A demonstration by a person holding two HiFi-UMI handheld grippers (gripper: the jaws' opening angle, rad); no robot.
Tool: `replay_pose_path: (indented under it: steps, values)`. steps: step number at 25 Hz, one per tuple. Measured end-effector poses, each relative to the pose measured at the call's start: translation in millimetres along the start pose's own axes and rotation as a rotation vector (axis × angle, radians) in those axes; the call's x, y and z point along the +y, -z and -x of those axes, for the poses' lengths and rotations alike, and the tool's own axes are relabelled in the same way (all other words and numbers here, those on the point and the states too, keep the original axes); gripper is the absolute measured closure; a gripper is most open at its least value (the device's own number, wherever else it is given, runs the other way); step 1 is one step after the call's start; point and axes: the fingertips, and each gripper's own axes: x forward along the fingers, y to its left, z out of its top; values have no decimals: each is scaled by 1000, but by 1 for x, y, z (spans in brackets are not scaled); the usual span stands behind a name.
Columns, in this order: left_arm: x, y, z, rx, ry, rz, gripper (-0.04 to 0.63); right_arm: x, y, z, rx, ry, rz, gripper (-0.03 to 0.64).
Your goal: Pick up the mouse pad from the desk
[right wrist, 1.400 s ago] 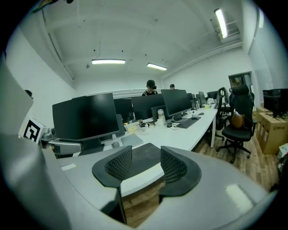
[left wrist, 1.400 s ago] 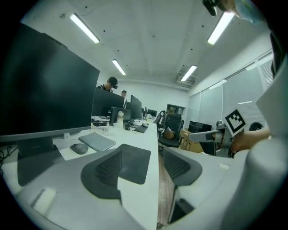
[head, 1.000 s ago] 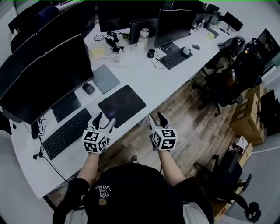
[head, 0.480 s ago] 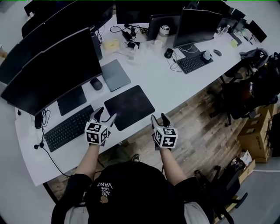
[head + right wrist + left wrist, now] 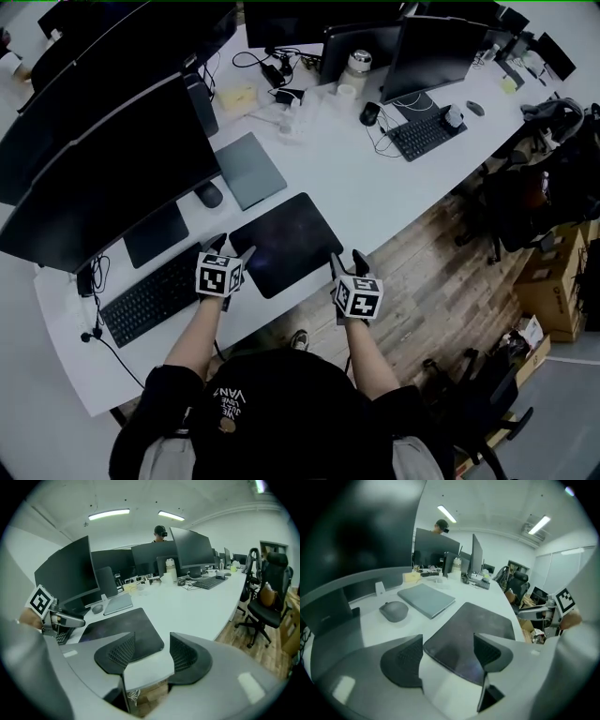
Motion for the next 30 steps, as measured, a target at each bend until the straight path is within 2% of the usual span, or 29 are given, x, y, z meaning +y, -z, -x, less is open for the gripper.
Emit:
replay_pose_path:
  steps: [6, 11, 23, 27, 30]
  values:
    - [15, 9, -27, 102, -12, 22, 278, -4, 3, -17, 37, 23, 14, 396]
    - [10, 11, -36, 150, 19, -8, 278, -7, 7, -28, 68, 44, 14, 393]
    - [-7, 18, -38, 156, 45, 36, 285, 8, 19, -48, 144, 61, 56, 377]
    - [-7, 19, -36, 158, 68, 67, 405, 14, 17, -52, 158, 39, 87, 388]
    - [-9, 19, -36, 152, 86, 75, 433, 14, 14, -55, 158, 40, 99, 455]
